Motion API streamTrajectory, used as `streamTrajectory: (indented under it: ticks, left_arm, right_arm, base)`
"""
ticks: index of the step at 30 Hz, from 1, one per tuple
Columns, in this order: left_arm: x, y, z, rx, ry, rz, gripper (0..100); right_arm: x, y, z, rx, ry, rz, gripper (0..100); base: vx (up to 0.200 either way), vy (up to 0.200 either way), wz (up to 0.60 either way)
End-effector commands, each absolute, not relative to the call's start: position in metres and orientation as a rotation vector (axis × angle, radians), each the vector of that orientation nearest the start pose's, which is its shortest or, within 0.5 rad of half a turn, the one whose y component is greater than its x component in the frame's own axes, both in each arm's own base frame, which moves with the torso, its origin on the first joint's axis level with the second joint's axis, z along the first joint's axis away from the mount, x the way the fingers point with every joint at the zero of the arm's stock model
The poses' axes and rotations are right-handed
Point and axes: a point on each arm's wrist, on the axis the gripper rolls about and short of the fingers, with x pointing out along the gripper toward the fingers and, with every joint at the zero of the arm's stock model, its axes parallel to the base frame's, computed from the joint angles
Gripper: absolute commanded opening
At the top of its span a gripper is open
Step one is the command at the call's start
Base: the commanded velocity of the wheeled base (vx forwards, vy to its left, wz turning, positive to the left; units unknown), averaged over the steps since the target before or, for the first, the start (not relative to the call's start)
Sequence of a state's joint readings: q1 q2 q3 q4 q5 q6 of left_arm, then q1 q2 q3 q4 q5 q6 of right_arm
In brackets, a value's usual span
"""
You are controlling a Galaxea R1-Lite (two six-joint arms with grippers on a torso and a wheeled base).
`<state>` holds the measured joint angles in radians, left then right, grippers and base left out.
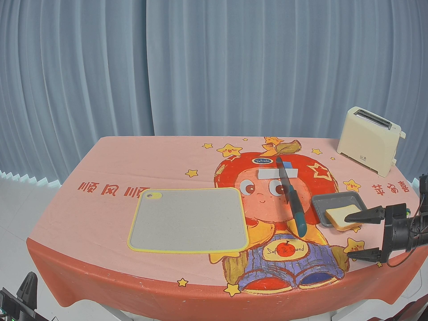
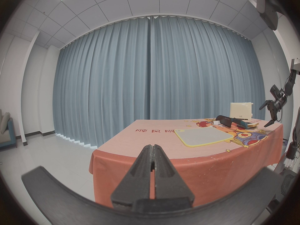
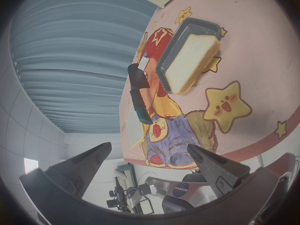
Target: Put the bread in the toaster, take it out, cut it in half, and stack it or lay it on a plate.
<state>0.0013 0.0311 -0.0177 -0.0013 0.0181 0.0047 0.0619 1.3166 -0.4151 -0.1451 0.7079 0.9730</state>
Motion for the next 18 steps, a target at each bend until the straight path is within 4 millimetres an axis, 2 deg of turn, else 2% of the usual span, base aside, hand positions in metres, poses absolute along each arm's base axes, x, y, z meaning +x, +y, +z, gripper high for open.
streamTrajectory:
  ticks: [1,18]
  left_arm:
    - [-0.02,0.0,0.076,0.005,0.031,0.02,0]
    - [-0.02,0.0,0.076,0.005,0.031,0.02,0]
  right_arm:
    - [0.162,0.022,0.13,1.138,1.056,0.3,100]
    - [0.187,0.006,0.108,1.211,1.032,0.199,100]
  base:
    - [0.0,0.0,0.0]
    - [0.0,0.0,0.0]
